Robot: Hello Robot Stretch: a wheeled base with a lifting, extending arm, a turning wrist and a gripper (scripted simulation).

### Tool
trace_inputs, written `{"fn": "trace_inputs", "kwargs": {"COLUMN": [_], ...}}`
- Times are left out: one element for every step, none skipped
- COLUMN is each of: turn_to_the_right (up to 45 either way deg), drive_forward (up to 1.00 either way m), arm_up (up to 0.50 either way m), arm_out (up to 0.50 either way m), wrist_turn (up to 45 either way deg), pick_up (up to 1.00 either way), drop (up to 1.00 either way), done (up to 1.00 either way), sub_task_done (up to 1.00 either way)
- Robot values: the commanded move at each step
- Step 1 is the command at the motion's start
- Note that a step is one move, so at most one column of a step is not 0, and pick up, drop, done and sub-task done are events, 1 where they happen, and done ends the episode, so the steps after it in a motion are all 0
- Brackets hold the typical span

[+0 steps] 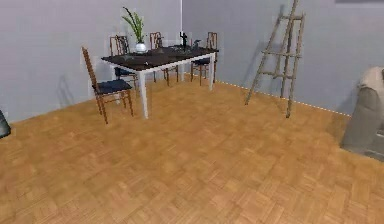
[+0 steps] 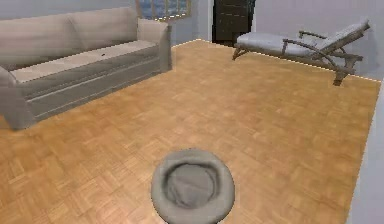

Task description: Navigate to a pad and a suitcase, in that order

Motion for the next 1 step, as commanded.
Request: {"fn": "trace_inputs", "kwargs": {"turn_to_the_right": [-45.0], "drive_forward": [0.0], "arm_up": [0.0], "arm_out": [0.0], "wrist_turn": [0.0], "pick_up": [0.0], "drop": [0.0], "done": [0.0], "sub_task_done": [0.0]}}
